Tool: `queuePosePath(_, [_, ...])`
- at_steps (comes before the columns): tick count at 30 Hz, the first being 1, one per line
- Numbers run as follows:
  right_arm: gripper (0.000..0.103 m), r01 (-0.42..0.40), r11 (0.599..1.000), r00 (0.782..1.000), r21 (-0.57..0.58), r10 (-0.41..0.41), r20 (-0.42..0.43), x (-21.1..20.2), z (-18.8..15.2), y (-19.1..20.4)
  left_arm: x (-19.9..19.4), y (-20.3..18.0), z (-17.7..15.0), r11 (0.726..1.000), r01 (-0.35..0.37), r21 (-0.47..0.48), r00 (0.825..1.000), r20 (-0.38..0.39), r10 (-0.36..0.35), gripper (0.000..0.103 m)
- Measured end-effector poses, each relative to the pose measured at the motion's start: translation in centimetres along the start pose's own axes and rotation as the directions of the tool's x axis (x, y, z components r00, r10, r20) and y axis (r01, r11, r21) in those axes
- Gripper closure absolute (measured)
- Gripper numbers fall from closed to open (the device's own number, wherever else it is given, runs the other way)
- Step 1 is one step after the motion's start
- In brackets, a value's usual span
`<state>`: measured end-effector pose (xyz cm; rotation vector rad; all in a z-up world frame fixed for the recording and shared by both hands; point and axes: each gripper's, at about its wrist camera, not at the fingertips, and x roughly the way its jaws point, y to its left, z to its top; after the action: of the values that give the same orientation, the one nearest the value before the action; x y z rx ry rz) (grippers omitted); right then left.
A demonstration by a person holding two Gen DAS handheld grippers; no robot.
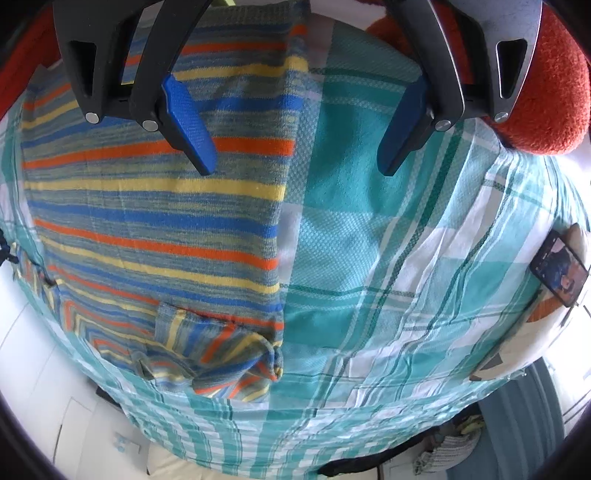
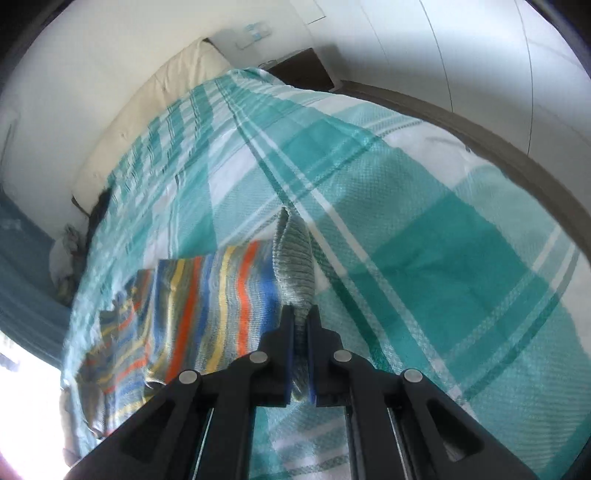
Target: Fold small clothes
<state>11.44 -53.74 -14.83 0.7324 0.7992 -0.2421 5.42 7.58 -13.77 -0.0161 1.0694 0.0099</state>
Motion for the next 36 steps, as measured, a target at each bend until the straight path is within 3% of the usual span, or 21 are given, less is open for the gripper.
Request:
queuePosePath(3, [0.091,-0.1,0.988,0.995,0.119,0.099,0.008,0.4,-0.1,-1.7,0.1,0.3,0.0,1.0,-0.001,-0.015,1.0,-0.007,0.001,0.013])
queuePosePath(5, [0.079,-0.141,0.974,0.99,0.176,0.142,0.007,0.8,-0.1,-2.3,0.3,0.5,0.0,1.0,0.001,-0.025,1.0,-0.017,-0.002,0.013])
queuePosePath(6, [0.065,-0.161,0.968,0.987,0.193,0.163,0.004,1.3,0.0,-2.2,0.4,0.6,0.0,1.0,0.002,-0.027,1.0,-0.022,-0.003,0.013])
queuePosePath(7, [0.059,-0.181,0.963,0.983,0.2,0.184,0.007,1.4,0.0,-2.2,0.5,0.6,0.0,1.0,0.001,-0.028,1.0,-0.027,-0.002,0.013])
queuePosePath(9, [0.055,-0.194,0.959,0.981,0.208,0.196,0.009,1.4,0.2,-2.0,0.6,0.5,-0.1,1.0,-0.002,-0.023,1.0,-0.031,0.001,0.013])
queuePosePath(10, [0.06,-0.184,0.961,0.982,0.206,0.189,-0.001,1.6,0.3,-1.8,0.6,0.5,-0.1,1.0,-0.003,-0.02,1.0,-0.031,0.002,0.013])
queuePosePath(11, [0.074,-0.138,0.973,0.989,0.185,0.146,-0.026,1.7,0.6,-1.5,0.6,0.5,-0.1,1.0,-0.004,-0.017,1.0,-0.03,0.003,0.013])
queuePosePath(12, [0.099,-0.06,0.987,0.996,0.147,0.069,-0.058,1.8,0.8,-1.2,0.6,0.4,-0.1,1.0,-0.004,-0.015,1.0,-0.031,0.004,0.013])
queuePosePath(13, [0.101,0.012,0.994,0.998,0.107,-0.005,-0.066,1.6,1.1,-0.9,0.7,0.4,-0.1,1.0,-0.005,-0.014,0.999,-0.033,0.005,0.013])
queuePosePath(15, [0.101,0.124,0.992,0.992,0.034,-0.123,-0.029,0.5,2.0,-0.6,0.7,0.5,-0.1,1.0,-0.006,-0.017,0.999,-0.036,0.005,0.013])
queuePosePath(17, [0.101,0.233,0.972,0.972,-0.032,-0.233,0.009,-0.4,2.6,-0.9,0.8,0.7,-0.1,1.0,-0.006,-0.025,0.999,-0.04,0.005,0.013])
queuePosePath(23, [0.102,0.34,0.926,0.939,-0.163,-0.343,0.013,0.6,2.4,-0.4,1.3,0.9,-0.2,0.999,-0.014,-0.032,0.998,-0.062,0.012,0.013])
queuePosePath(29, [0.102,0.359,0.907,0.932,-0.219,-0.362,0.03,0.9,1.5,-1.0,1.1,1.2,-0.4,0.999,-0.02,-0.034,0.998,-0.06,0.018,0.013])
queuePosePath(32, [0.101,0.343,0.913,0.938,-0.221,-0.344,0.036,0.4,1.2,-1.3,1.1,1.3,-0.4,0.999,-0.017,-0.036,0.998,-0.061,0.015,0.013])
queuePosePath(35, [0.088,0.331,0.916,0.943,-0.229,-0.33,0.043,-0.3,1.1,-1.6,1.1,1.0,-0.4,1.0,-0.017,-0.019,0.998,-0.061,0.016,0.013])
queuePosePath(36, [0.079,0.339,0.912,0.94,-0.231,-0.337,0.051,-0.7,1.0,-1.6,1.1,0.9,-0.5,1.0,-0.019,-0.011,0.998,-0.06,0.018,0.013])
